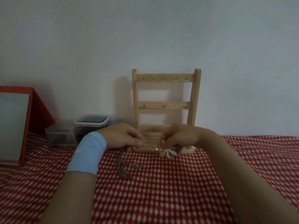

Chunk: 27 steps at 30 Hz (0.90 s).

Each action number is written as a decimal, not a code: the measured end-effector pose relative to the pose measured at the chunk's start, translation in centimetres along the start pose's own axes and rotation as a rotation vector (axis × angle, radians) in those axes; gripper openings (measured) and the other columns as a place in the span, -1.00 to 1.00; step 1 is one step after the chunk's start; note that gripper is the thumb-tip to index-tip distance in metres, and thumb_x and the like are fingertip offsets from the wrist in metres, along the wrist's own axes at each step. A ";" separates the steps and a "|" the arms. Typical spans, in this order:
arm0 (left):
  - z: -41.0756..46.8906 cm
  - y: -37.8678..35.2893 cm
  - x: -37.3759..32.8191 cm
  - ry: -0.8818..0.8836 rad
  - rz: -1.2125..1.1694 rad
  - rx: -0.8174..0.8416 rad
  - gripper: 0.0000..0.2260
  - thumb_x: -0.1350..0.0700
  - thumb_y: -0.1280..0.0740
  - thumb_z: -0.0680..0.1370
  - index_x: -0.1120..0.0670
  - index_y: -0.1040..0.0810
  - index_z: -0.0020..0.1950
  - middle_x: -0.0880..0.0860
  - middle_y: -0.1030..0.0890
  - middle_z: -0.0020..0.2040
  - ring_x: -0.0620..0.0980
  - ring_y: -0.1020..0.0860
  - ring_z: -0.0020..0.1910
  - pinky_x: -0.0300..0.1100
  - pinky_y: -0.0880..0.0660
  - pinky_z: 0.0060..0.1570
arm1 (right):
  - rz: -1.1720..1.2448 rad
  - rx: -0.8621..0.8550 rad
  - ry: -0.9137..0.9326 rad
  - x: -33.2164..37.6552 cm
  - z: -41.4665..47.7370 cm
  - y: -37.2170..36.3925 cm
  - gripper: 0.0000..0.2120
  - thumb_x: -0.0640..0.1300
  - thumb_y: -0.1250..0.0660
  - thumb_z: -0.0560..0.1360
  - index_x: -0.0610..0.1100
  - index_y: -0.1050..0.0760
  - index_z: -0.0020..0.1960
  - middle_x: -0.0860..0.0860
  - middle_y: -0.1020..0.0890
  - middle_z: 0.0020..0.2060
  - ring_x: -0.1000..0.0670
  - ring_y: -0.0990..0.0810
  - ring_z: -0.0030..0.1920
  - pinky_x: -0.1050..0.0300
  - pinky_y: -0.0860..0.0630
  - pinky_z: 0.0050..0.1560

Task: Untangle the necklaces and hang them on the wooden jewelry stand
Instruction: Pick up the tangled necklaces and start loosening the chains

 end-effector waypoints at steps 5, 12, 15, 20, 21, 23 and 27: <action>1.8 -3.6 -1.4 -0.078 0.083 0.114 -0.77 0.13 -0.36 0.57 -0.12 -0.64 0.18 -0.11 -0.67 0.12 -0.10 -0.62 0.10 -0.18 -0.47 0.27 | -0.406 0.156 -0.263 -2.5 -0.3 -1.0 -0.90 -0.06 -0.49 0.44 0.07 -0.76 -0.08 0.10 -0.75 0.01 0.08 -0.69 0.06 0.06 -0.64 0.15; 3.1 -4.0 -1.2 -0.157 0.015 0.006 -0.83 0.08 -0.30 0.61 -0.02 -0.62 0.16 0.05 -0.69 0.05 -0.01 -0.64 0.04 -0.11 -0.50 0.22 | 0.026 -0.035 -0.003 -0.4 1.3 -1.6 -0.79 -0.19 -0.33 0.56 -0.09 -0.68 0.14 -0.04 -0.75 0.02 -0.07 -0.70 0.09 0.03 -0.62 0.18; 3.2 -3.3 -0.3 -0.116 -0.097 -0.077 -0.85 0.02 -0.27 0.61 -0.06 -0.53 0.17 0.00 -0.62 0.15 -0.08 -0.57 0.10 -0.14 -0.46 0.22 | 0.232 -0.023 0.020 -1.1 1.6 -1.9 -0.83 -0.22 -0.32 0.62 -0.18 -0.65 0.14 -0.10 -0.75 -0.09 -0.08 -0.71 -0.09 0.06 -0.63 0.05; 3.2 -3.2 -0.7 -0.112 -0.144 -0.138 -0.84 -0.03 -0.27 0.61 -0.03 -0.53 0.14 0.03 -0.58 0.20 -0.03 -0.56 0.14 -0.05 -0.47 0.24 | 0.257 0.020 0.028 -1.1 1.2 -1.9 -0.86 -0.17 -0.36 0.61 -0.18 -0.66 -0.07 0.02 -0.71 -0.28 0.08 -0.58 -0.28 0.18 -0.55 -0.14; 3.1 -3.4 -0.7 -0.100 -0.210 -0.123 -0.81 -0.06 -0.27 0.61 -0.01 -0.53 0.14 0.05 -0.59 0.18 0.01 -0.60 0.08 -0.01 -0.52 0.18 | 0.248 0.015 0.026 -1.1 1.2 -1.8 -0.84 -0.15 -0.36 0.61 -0.17 -0.66 -0.09 0.03 -0.70 -0.29 0.09 -0.57 -0.30 0.20 -0.54 -0.18; 3.2 -4.0 -0.4 -0.066 -0.344 -0.053 -0.75 -0.10 -0.34 0.56 0.02 -0.52 0.14 0.09 -0.63 0.07 0.04 -0.64 -0.11 0.02 -0.59 0.02 | 0.212 -0.038 0.021 -1.3 1.4 -1.4 -0.82 -0.11 -0.37 0.62 -0.16 -0.66 -0.10 0.03 -0.68 -0.33 0.09 -0.56 -0.33 0.22 -0.52 -0.26; 2.9 -3.7 0.0 -0.047 -0.086 -0.020 -0.78 0.00 -0.44 0.51 -0.03 -0.54 0.12 0.05 -0.65 0.02 -0.03 -0.61 -0.02 -0.16 -0.54 0.13 | 0.163 -0.163 0.042 -1.4 1.2 -0.2 -0.84 -0.12 -0.41 0.59 -0.22 -0.68 0.01 0.08 -0.63 -0.45 0.14 -0.50 -0.48 0.29 -0.46 -0.41</action>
Point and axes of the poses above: each hand's wrist, its own z-axis towards the middle knuckle, its own y-axis out of the back of the hand, x = y × z, the point moved 8 cm from there along z, towards the middle knuckle
